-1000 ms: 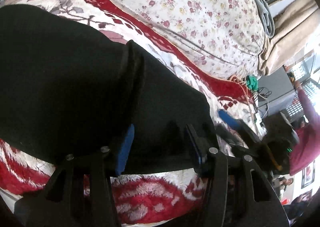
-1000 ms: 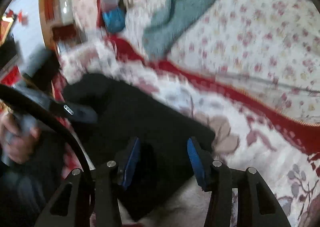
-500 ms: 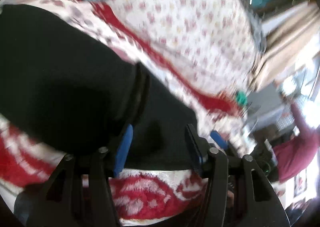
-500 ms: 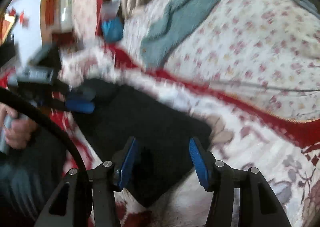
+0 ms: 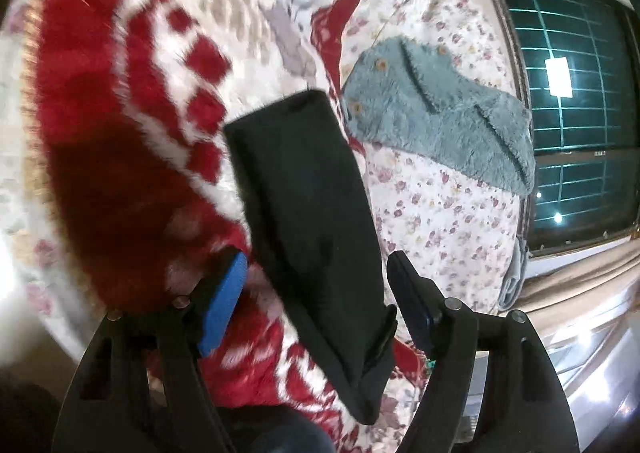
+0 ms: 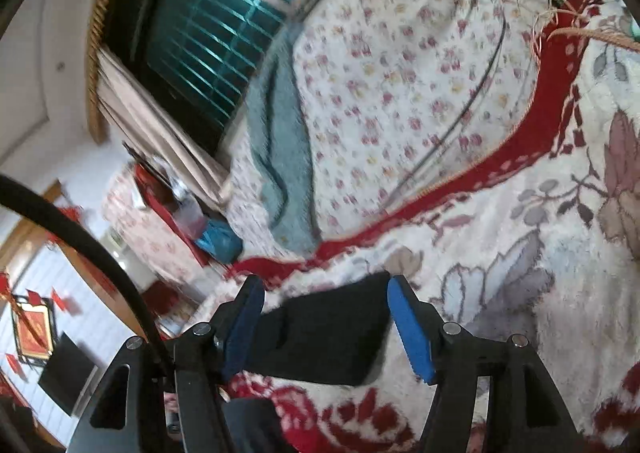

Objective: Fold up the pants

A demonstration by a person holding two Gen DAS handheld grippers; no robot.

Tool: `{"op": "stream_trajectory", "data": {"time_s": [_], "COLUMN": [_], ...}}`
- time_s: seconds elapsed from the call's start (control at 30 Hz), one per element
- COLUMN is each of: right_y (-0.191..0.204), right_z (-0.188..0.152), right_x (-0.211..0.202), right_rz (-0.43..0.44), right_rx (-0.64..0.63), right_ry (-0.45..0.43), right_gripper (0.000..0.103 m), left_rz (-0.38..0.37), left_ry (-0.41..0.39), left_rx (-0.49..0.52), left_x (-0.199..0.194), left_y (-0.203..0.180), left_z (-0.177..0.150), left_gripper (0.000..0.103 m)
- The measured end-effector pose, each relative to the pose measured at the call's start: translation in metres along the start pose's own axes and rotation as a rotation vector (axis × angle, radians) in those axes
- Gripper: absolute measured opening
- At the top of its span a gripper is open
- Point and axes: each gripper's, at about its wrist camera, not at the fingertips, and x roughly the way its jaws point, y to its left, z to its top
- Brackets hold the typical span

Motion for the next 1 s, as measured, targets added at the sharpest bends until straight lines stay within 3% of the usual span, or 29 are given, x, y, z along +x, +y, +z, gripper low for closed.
{"op": "stream_trajectory", "data": {"time_s": [0.07,0.27,0.3,0.37,0.4,0.5,0.63,0.7,0.87,1.0], "right_y": [0.001,-0.004,-0.006,-0.007,-0.007,-0.008,-0.015,-0.02,-0.024,-0.023], "right_z": [-0.003,-0.003,-0.002,-0.003,-0.004,-0.003,-0.002,-0.002,-0.001,-0.001], "right_x": [-0.004,0.006,0.009,0.013,0.014,0.015,0.013,0.011,0.011,0.013], "right_rz": [0.012,0.005,0.005,0.002,-0.002,0.005,0.014,0.021,0.019,0.02], "right_rx": [-0.001,0.023,0.023,0.023,0.023,0.029,0.074,0.103,0.131,0.13], "right_ry": [-0.03,0.009,0.013,0.021,0.023,0.022,0.01,0.0,0.005,0.015], "right_gripper": [0.062,0.062,0.062,0.062,0.062,0.062,0.062,0.062,0.063,0.063], "left_rz": [0.007,-0.003,0.016,0.084,0.156,0.241,0.392,0.419,0.42,0.343], "left_ry": [-0.006,-0.065,-0.081,-0.087,-0.083,-0.111,-0.195,-0.254,-0.352,-0.337], "left_rx": [0.003,0.034,0.068,0.136,0.169,0.214,0.408,0.533,0.841,1.021], "left_x": [0.008,0.012,0.013,0.017,0.021,0.022,0.022,0.019,0.022,0.038], "left_y": [0.002,0.0,-0.004,-0.011,-0.013,-0.019,-0.056,-0.078,-0.13,-0.166], "left_z": [0.005,0.008,0.007,0.004,0.002,-0.005,-0.025,-0.039,-0.081,-0.122], "left_gripper": [0.072,0.072,0.067,0.039,0.022,0.016,0.014,0.014,0.014,0.014]}}
